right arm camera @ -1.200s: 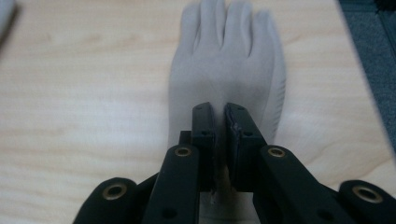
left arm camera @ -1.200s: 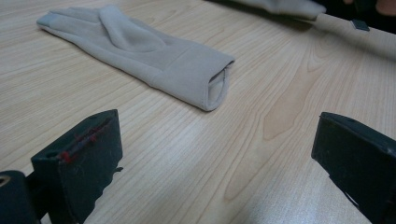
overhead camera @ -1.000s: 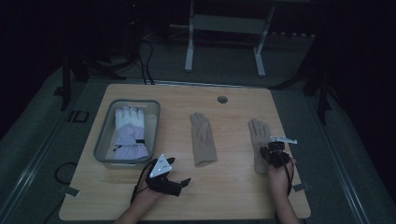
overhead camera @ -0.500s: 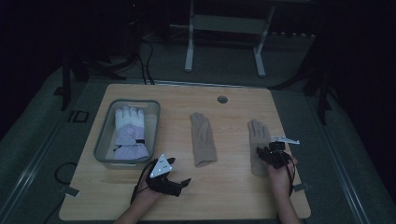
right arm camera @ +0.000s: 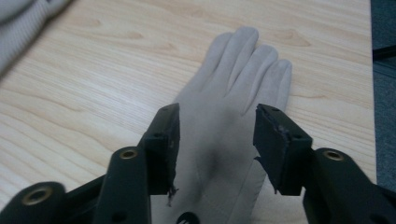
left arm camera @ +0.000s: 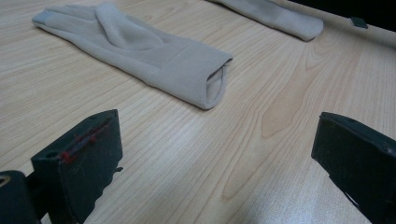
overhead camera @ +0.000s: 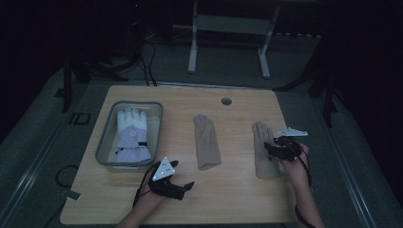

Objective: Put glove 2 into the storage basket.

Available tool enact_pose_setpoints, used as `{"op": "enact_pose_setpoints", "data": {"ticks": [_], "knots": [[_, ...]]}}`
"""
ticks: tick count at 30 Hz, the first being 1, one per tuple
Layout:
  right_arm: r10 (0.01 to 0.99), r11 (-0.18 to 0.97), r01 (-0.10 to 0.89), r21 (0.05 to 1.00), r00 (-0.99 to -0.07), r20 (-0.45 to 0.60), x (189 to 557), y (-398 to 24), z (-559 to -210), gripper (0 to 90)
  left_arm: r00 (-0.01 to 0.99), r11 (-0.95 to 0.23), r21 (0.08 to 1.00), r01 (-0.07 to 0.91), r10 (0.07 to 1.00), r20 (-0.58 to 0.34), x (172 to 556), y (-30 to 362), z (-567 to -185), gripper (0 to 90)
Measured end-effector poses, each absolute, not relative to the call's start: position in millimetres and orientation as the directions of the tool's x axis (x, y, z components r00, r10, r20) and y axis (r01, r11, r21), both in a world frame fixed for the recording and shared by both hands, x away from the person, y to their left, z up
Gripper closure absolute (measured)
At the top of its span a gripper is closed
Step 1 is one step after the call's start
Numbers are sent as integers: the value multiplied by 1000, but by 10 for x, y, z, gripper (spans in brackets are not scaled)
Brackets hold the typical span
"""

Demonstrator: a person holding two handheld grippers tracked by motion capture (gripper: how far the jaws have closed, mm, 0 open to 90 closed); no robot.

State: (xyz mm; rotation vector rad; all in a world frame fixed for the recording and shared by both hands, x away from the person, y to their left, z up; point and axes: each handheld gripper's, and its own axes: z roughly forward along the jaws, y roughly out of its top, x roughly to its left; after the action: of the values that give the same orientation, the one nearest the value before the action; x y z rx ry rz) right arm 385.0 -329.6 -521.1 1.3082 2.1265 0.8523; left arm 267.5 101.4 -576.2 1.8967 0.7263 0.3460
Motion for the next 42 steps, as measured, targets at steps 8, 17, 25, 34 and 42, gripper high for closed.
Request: {"op": "enact_pose_setpoints", "data": {"ticks": [8,17,25,34,42], "knots": [[922,313,659,684,-384,-52,3986,-3300,-5470,475,780,-294,897,329,620,-83,2675,1008,-5761,21],[947,259,669,697,-319,-46,3919,-3252,-5506,748,781,-299,898,324,620,-76,2671,1007,-5761,21],[969,189,677,711,-247,-22,3885,-3212,-5459,803,779,-294,898,327,621,-80,2670,1012,-5762,21],[971,164,624,764,-240,-13,3839,-3044,-5080,806,779,-294,899,324,622,-77,2666,1013,-5761,22],[962,166,572,803,-272,-5,3845,-2791,-4681,805,780,-294,899,325,621,-78,2664,1009,-5762,21]]}}
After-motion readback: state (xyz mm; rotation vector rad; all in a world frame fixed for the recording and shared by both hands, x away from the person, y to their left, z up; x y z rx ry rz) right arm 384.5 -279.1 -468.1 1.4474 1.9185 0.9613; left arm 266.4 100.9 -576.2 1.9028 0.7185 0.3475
